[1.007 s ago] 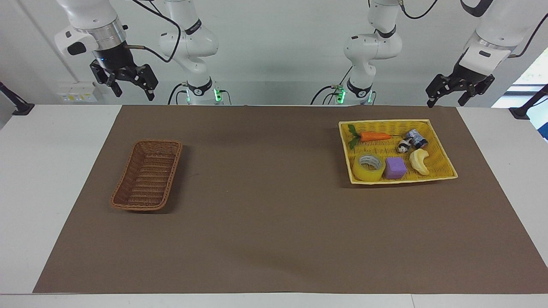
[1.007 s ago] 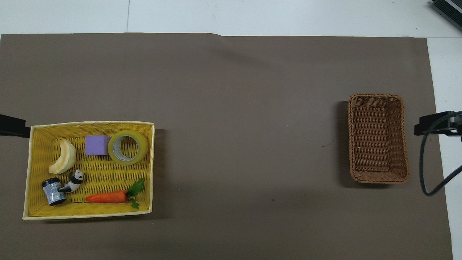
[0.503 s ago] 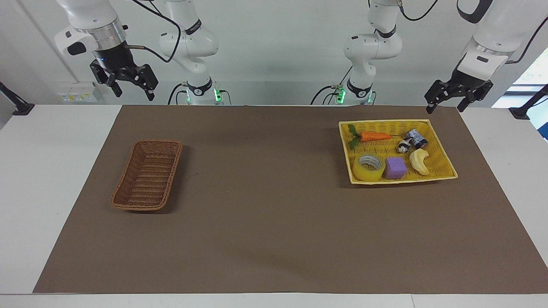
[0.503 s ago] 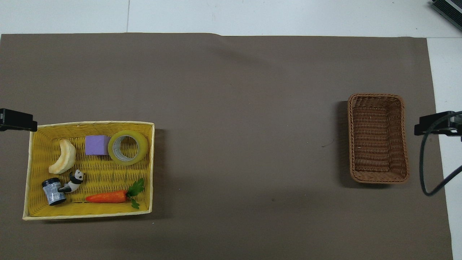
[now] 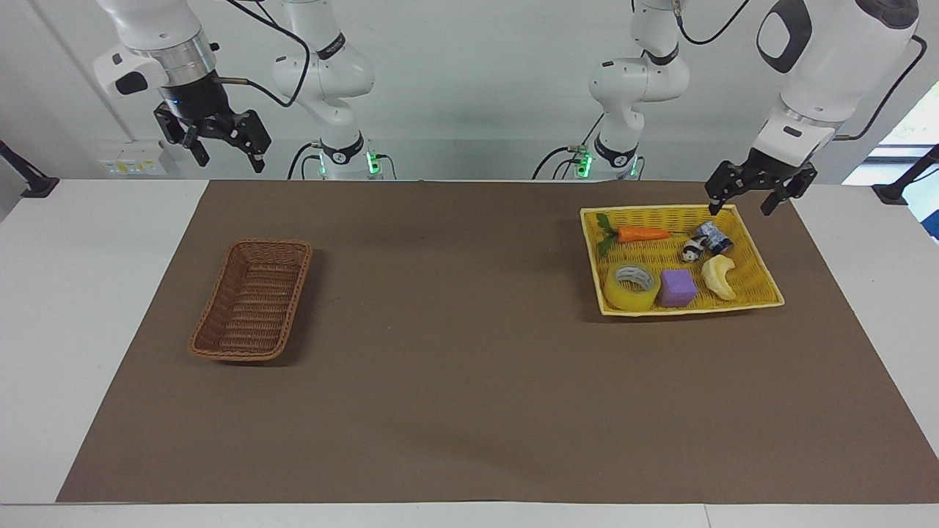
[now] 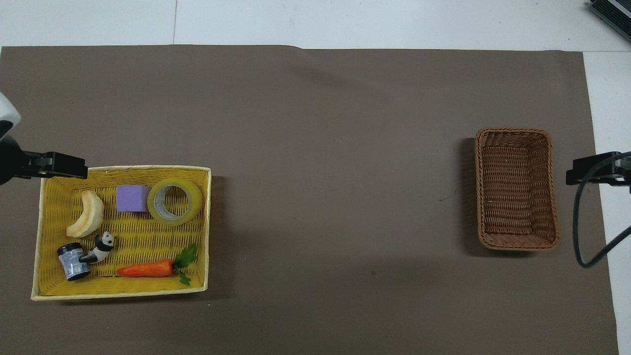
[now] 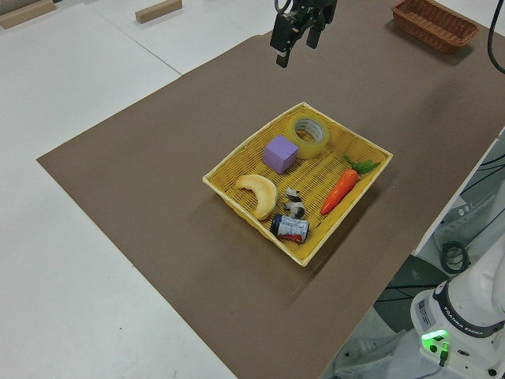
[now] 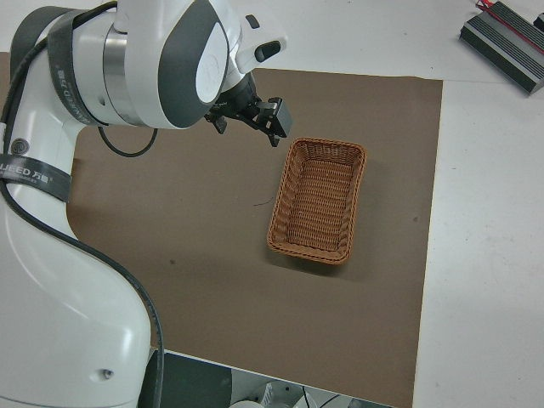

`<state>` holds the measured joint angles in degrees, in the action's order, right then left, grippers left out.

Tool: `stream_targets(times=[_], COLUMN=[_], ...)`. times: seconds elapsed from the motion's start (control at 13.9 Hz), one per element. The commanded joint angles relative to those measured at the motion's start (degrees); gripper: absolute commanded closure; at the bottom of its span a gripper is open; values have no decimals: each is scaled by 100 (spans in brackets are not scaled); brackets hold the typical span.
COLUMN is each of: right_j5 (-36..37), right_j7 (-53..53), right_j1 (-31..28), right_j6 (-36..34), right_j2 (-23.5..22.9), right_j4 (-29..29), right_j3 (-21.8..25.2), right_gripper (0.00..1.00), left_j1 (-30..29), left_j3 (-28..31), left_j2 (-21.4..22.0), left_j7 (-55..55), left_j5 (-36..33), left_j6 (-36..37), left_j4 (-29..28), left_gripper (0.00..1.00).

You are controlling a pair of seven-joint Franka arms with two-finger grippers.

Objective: Move tape to another basket
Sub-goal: 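Reach the left gripper down over the yellow tape roll in the tray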

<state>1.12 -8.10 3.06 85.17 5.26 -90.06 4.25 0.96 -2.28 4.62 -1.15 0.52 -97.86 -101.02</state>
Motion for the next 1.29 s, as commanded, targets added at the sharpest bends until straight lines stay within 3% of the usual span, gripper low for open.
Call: stream_targets(times=[0.0, 0.58, 1.22], right_j5=[-112, -112, -112], right_j7=[-33, -25, -33], right_j1=[-69, -69, -69], right_j6=[-53, -53, -53], right_j2=[46, 46, 46], right_j4=[-29, -29, -29], right_j3=[-30, -30, -30], right_gripper=[0, 0, 0], left_j1=[141, 203, 448], left_j3=[61, 61, 61], left_j2=[109, 188, -23], left_j7=[193, 2803, 3347], left_j5=[115, 219, 273], left_j6=[-260, -1331, -3694], left_j4=[-391, -1569, -3194], left_gripper=[0, 0, 0])
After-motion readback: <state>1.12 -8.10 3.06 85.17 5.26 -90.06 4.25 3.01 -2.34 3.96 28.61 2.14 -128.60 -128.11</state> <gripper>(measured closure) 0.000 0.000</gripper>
